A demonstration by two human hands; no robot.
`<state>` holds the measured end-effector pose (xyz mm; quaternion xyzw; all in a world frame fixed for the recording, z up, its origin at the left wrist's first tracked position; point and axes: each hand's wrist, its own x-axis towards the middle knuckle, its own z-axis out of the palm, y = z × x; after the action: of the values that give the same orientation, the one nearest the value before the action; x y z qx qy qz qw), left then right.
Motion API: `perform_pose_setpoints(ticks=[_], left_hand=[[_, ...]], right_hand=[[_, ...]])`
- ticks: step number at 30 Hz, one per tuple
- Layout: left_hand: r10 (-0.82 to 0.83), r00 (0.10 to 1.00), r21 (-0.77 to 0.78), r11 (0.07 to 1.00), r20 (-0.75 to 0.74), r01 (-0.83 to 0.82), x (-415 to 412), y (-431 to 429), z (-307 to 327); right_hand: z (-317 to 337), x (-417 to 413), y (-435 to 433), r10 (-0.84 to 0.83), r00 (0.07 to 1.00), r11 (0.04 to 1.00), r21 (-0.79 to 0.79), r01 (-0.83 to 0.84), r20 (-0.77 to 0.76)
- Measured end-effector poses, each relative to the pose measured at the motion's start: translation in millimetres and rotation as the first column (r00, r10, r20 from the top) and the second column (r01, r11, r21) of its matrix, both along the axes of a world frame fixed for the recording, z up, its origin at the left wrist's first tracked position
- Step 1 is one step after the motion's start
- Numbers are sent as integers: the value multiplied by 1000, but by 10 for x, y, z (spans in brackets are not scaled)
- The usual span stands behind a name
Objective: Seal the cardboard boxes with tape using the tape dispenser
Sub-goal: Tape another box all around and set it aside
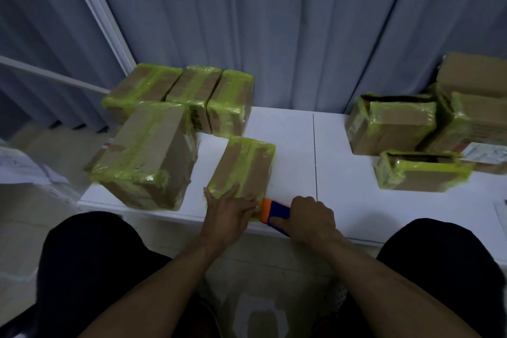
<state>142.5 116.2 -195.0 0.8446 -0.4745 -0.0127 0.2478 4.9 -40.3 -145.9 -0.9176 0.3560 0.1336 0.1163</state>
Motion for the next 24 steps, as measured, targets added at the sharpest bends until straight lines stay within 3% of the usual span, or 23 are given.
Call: perform_pose_setpoints(ticks=[4,9,12,14,17,24], left_hand=[[84,996,2,997,-41,-84,49,36,33],[141,990,79,987,-9,-140,-5,50,107],[154,988,47,987,20,-155,6,-17,104],[98,995,135,986,-34,-93,58,-67,133],[42,999,388,921,6,-41,58,-106,236],[173,983,489,854,58,-179,114,-143,399]], right_hand=[[-47,17,-118,-118,993,979,170,114,13],[-51,-37,-179,-170,979,971,190,146,114],[-36,-105,-242,-198,962,962,227,154,188],[-17,-165,-269,-200,953,963,227,147,229],[5,-231,-274,-228,929,950,276,146,292],[73,-155,-187,-250,883,929,356,102,397]])
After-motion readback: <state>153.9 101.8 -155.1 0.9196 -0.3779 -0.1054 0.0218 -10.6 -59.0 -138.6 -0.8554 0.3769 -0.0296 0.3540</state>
